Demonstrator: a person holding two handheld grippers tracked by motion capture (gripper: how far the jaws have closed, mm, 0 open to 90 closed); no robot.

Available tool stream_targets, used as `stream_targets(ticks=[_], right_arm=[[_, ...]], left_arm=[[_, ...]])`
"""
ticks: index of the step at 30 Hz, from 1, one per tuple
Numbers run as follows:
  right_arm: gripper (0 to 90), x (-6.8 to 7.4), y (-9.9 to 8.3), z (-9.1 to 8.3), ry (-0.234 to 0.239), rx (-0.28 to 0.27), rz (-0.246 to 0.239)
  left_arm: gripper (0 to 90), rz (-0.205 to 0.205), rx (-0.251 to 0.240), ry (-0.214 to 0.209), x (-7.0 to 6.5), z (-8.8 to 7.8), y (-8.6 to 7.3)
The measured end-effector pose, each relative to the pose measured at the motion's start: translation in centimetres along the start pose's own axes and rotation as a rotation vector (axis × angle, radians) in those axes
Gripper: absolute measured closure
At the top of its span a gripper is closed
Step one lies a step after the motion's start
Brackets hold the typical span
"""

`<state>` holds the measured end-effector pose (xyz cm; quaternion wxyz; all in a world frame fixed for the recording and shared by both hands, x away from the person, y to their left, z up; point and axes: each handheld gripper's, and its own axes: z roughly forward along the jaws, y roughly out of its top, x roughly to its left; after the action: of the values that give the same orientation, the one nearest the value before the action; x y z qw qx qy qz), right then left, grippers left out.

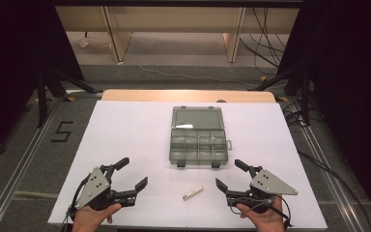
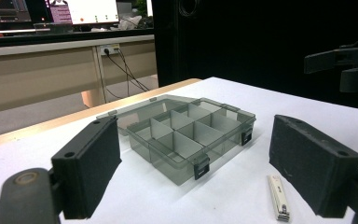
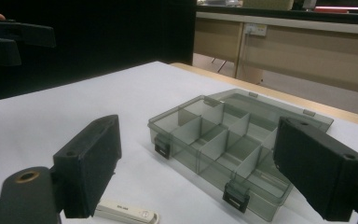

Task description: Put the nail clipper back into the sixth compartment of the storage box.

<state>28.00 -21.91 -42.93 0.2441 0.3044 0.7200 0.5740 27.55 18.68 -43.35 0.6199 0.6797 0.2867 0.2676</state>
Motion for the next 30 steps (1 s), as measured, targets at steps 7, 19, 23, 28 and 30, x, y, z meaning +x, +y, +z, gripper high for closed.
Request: stream_targets(ticks=[7,19,23,28,30], right_arm=[[15.8,0.2,0.0,0.2,0.012,0.003,-0.012],[16.3,0.7,0.2,1.0,0.067,0.028,-0.082],[18.6,0.9,0.2,1.5,0.085,0.055,-0.089],[25.4,1.0,0.1,3.1,0.126,0.128,-0.154],[25.5,1.0,0.1,3.5,0.128,0.144,-0.162]], left_arm=[[15.8,0.000,0.000,0.002,0.0,0.0,0.0],[15.8,-0.005,0.002,0.004,0.0,0.1,-0.1],[15.8,-0.005,0.002,0.005,0.0,0.1,-0.1],[15.7,-0.007,0.001,0.006,0.0,0.1,-0.1],[15.7,-0.007,0.002,0.006,0.0,0.1,-0.1]])
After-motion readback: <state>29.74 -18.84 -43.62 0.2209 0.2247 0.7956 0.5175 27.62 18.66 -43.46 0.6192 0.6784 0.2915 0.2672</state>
